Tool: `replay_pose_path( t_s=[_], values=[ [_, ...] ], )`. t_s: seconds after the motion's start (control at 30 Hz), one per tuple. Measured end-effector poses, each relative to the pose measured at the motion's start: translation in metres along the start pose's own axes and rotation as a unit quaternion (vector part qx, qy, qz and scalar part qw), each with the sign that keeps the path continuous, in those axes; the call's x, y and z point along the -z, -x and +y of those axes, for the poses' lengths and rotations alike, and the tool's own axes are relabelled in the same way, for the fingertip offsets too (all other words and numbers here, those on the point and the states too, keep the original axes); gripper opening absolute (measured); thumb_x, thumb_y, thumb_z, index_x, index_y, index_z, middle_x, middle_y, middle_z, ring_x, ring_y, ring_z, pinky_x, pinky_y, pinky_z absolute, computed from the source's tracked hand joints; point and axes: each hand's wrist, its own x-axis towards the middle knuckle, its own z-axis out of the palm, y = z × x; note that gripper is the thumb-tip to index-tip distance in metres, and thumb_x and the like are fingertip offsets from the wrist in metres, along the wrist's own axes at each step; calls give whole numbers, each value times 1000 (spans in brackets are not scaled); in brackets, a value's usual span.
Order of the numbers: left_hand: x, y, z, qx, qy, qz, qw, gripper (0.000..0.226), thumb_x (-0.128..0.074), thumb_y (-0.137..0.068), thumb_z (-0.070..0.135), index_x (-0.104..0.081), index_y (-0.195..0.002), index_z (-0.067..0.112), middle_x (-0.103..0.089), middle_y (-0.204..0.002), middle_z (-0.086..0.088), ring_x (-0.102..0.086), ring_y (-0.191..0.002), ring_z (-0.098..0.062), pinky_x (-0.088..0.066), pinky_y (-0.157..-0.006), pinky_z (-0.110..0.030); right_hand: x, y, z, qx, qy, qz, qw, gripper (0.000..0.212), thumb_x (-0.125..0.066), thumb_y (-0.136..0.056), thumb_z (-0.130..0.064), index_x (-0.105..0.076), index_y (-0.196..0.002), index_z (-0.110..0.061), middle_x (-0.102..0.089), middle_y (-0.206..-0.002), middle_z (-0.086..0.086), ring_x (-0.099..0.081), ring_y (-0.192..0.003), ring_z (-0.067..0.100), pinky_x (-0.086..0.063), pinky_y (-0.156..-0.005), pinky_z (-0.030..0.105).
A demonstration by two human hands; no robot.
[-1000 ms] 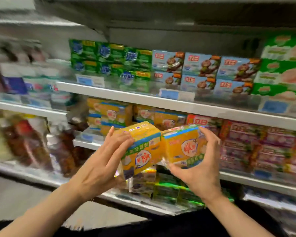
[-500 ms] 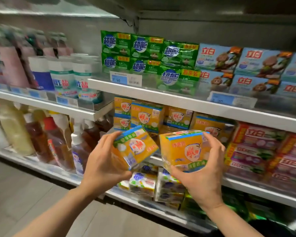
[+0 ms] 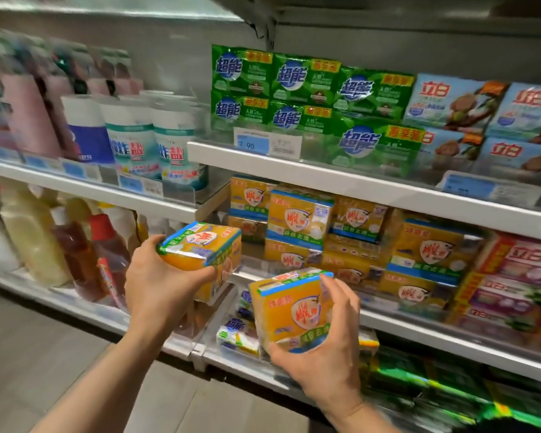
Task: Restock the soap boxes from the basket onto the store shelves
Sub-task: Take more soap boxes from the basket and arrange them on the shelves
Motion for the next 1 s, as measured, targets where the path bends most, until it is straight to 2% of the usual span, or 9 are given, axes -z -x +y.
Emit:
replay_pose_path(
  t_s=[0.13, 0.2, 0.3, 0.4, 0.5, 0.63, 0.77, 0.9, 1.0],
  values=[
    [4, -2, -5, 24, -8, 7, 1000, 100, -92, -48, 37, -49, -136, 15, -62, -122, -8, -59, -109, -24, -52, -91, -45, -24, -9, -13, 17, -3, 19, 1000, 106, -82, -45, -49, -30, -137, -34, -35, -138, 1, -35, -127, 5, -30, -98, 2],
    [2, 1, -1, 41, 8, -10, 999, 104, -89, -42, 42, -49, -135, 18, -63, -120, -6, -60, -107, -22, -52, -90, -45, -27, -14, -17, 30, -2, 47, 998, 107, -86, -46, -39, -31, -137, -32, -35, -138, 5, -34, -129, 6, -32, -97, 3],
    [-6, 9, 10, 60, 62, -47, 995, 106, -84, -37, 42, -50, -135, 18, -65, -116, -4, -62, -101, -20, -54, -88, -43, -14, -27, -18, 51, 28, 125, 990, 107, -90, -46, -26, -34, -136, -22, -36, -136, 14, -35, -127, 6, -32, -96, 3],
    [-15, 16, 17, 56, 76, -82, 992, 104, -92, -43, 37, -50, -136, 18, -63, -116, -4, -61, -99, -19, -54, -83, -39, 7, -46, -10, 47, 66, 206, 975, 106, -94, -45, -19, -34, -134, -16, -38, -133, 23, -37, -124, 22, -29, -98, 4],
    [-19, 22, 24, 56, 88, -92, 990, 112, -80, -30, 55, -50, -134, 24, -64, -112, -1, -64, -95, -22, -58, -77, -48, 20, -60, 3, 35, 83, 253, 963, 104, -91, -48, -23, -34, -134, -18, -35, -134, 22, -37, -125, 30, -30, -98, 5],
    [-22, 24, 29, 60, 99, -99, 988, 115, -74, -25, 59, -50, -132, 26, -64, -111, -1, -65, -94, -25, -57, -74, -52, 27, -69, 15, 40, 99, 279, 954, 100, -88, -51, -26, -33, -134, -20, -34, -135, 22, -35, -130, 32, -38, -104, 26],
    [-23, 27, 32, 66, 100, -97, 988, 120, -71, -21, 60, -49, -133, 23, -64, -113, -2, -63, -99, -23, -56, -83, -49, 27, -84, 21, 45, 98, 296, 949, 92, -79, -57, -37, -34, -134, -16, -35, -135, 24, -30, -131, 28, -24, -105, 9],
    [-23, 26, 33, 71, 105, -96, 987, 120, -76, -23, 57, -49, -134, 22, -63, -114, -2, -63, -99, -22, -56, -83, -49, 19, -98, 28, 54, 101, 301, 947, 91, -79, -57, -39, -34, -134, -19, -31, -136, 24, -29, -129, 25, -26, -103, 12],
    [-24, 25, 30, 75, 98, -95, 988, 110, -92, -36, 39, -49, -135, 19, -64, -115, -4, -62, -99, -22, -55, -86, -48, 12, -100, 47, 62, 118, 302, 944, 91, -80, -58, -41, -33, -133, -19, -27, -136, 19, -29, -128, 28, -25, -104, 13]
  ],
)
